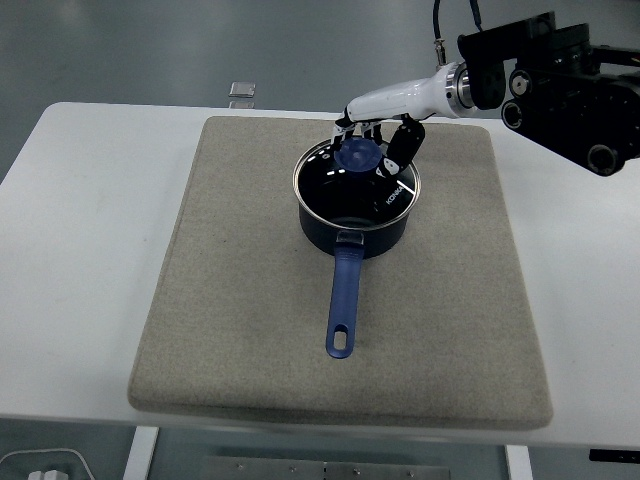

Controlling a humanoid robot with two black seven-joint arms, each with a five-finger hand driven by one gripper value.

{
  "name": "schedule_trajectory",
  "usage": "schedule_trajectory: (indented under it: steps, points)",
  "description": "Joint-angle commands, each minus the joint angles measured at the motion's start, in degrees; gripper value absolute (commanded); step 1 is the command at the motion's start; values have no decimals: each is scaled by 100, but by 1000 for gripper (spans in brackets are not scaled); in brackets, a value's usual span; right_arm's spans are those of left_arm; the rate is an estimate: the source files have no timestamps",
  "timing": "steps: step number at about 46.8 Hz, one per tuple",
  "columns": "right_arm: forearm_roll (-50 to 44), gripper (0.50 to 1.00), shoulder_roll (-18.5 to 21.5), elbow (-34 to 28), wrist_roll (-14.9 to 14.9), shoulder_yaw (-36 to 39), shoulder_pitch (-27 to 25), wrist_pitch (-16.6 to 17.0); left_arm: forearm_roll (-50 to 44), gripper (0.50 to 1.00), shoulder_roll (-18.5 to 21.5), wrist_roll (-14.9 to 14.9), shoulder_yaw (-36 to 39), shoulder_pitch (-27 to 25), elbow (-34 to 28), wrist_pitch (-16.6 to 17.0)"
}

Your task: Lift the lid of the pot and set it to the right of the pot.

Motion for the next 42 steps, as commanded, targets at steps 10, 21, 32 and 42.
schedule_trajectory:
  steps: [10,21,32,42]
  points:
    - [93,543,-18,-18,-3,1,8,1,-2,1000,0,-2,0,-5,0,0]
    - [251,543,-88,-44,14,-8,140,19,6,1000,0,-2,0,-5,0,0]
    - [339,500,-132,-97,23,-17,237,27,-2,1000,0,-2,0,-5,0,0]
    - [339,500,-194,-106,76,-17,237,27,-2,1000,0,-2,0,-5,0,0]
